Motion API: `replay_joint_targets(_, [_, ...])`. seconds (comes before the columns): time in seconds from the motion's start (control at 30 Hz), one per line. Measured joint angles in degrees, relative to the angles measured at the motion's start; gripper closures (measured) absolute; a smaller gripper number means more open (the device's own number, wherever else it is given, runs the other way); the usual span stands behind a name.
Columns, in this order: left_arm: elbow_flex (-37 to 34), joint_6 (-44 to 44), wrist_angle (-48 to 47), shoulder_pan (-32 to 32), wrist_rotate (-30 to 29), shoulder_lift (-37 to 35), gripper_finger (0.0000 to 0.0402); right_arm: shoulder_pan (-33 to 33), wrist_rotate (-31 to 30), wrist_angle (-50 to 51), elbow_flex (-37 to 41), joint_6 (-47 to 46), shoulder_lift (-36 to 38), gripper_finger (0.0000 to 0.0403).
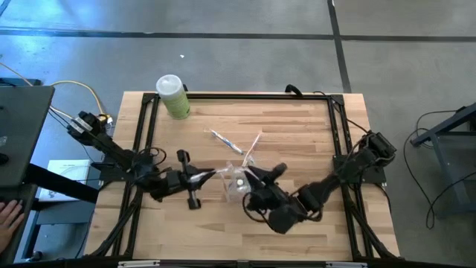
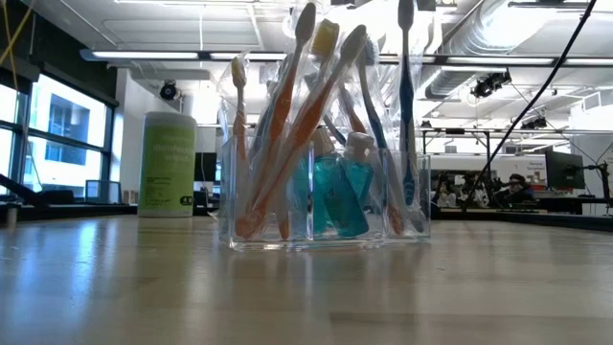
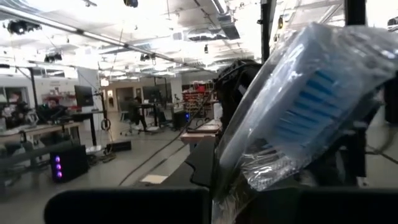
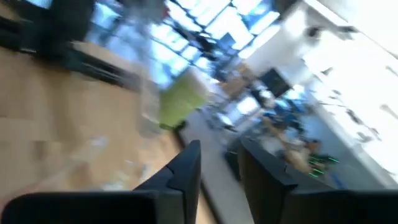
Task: Pick & Place toothbrushing station
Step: Put the blue toothbrush into the transparent organizer
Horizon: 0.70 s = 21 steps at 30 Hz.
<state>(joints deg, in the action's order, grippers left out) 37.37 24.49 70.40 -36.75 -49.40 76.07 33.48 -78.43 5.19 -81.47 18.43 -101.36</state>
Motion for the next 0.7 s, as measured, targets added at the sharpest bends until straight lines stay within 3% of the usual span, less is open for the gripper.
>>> replay_joint_targets(0.1, [3.7, 0.1, -5.4, -5.1, -6.9, 0.0, 0.0391, 1.5, -6.4, -0.1, 0.0, 1.2, 0.0, 0.0292])
replay_joint_targets(0.23, [8.8, -6.0, -17.7, -9.8, -15.5, 0.0, 0.0391, 2.3, -8.9, 0.0, 0.0, 1.3, 0.0, 0.0287])
replay_joint_targets(0.5, [10.2, -29.6, -40.5, -7.3, -13.1, 0.0, 0.039, 2.9, -9.1, -0.1, 0.0, 0.9, 0.0, 0.0292])
replay_joint_targets(0.6, [10.2, -41.0, -46.8, -4.3, -6.5, 0.0, 0.039, 2.9, -9.1, 0.0, 0.0, 0.8, 0.0, 0.0291])
replay_joint_targets(0.7, [10.2, -45.9, -51.4, -1.1, -2.0, 0.0, 0.0389, 2.9, -9.1, 0.1, 0.0, 0.8, 0.0, 0.0291])
